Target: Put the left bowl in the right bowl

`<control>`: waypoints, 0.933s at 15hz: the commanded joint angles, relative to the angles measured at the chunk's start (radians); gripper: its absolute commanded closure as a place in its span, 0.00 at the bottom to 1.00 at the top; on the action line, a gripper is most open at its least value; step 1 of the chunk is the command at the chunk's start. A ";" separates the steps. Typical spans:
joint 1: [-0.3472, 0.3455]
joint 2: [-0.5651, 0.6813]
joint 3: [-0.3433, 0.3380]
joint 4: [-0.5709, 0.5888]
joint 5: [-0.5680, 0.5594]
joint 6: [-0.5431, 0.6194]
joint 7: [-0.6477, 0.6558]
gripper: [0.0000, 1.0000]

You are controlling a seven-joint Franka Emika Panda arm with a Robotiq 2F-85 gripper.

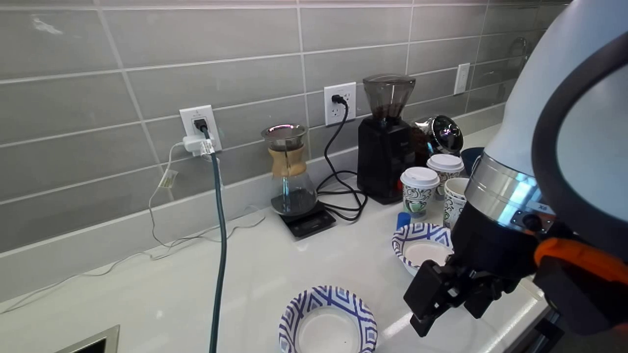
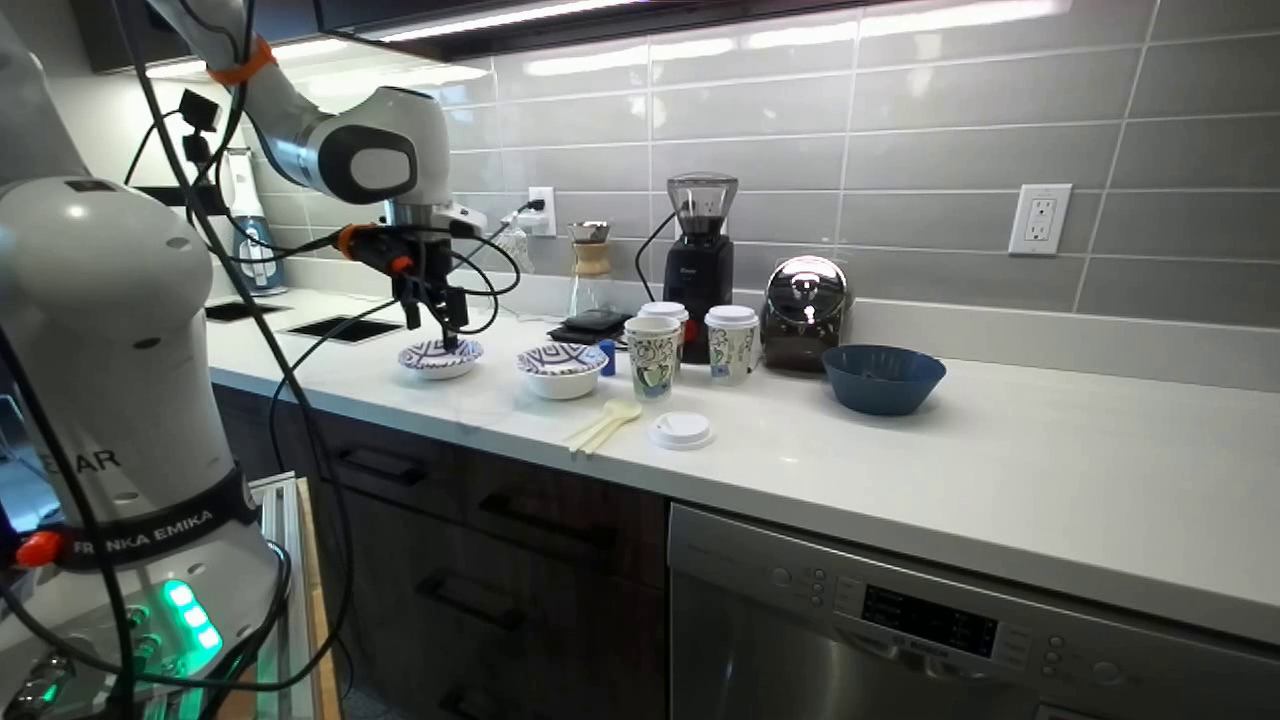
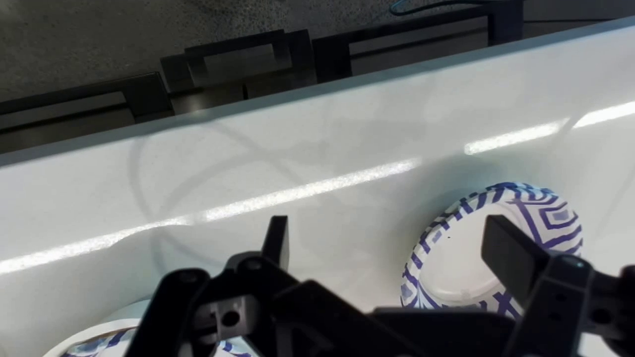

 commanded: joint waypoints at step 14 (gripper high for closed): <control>0.004 0.298 0.080 0.137 0.047 0.220 0.075 0.00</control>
